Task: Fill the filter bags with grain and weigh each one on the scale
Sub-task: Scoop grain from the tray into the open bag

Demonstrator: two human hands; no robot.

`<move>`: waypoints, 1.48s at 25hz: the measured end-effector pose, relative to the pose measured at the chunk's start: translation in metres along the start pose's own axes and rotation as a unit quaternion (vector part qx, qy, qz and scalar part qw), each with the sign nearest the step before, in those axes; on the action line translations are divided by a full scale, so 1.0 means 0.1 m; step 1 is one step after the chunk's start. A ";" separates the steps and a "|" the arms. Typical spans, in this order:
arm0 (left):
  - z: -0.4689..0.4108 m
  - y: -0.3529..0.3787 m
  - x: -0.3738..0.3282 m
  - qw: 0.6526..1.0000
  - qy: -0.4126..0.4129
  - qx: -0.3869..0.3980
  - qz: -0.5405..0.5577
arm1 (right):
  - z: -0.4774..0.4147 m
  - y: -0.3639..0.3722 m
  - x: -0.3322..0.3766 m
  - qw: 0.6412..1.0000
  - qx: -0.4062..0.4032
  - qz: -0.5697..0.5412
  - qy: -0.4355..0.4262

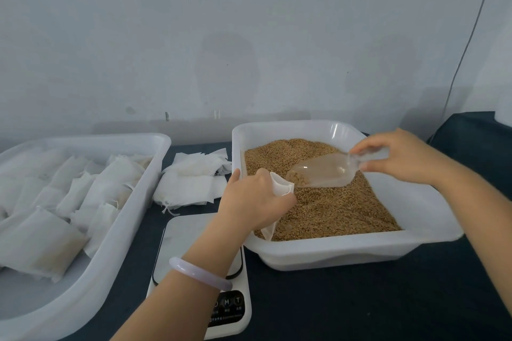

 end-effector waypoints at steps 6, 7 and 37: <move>0.00 0.01 -0.03 1.000 0.012 0.000 -0.011 | -0.07 -0.31 0.37 0.998 -0.032 0.014 -0.052; -0.01 0.01 -0.03 1.000 0.013 -0.001 -0.010 | -0.09 -0.32 0.44 0.996 -0.032 0.045 -0.065; 0.01 -0.10 0.14 0.958 -0.049 -0.014 0.282 | -0.01 0.91 0.02 0.982 0.126 0.130 0.049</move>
Point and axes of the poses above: each hand's wrist, its own z-axis away from the middle knuckle, its own y-axis out of the palm, x = y × z, the point moved 9 cm from there along -z, towards the middle knuckle, and after that the axes turned 7 degrees about -x, right-handed, at the moved point
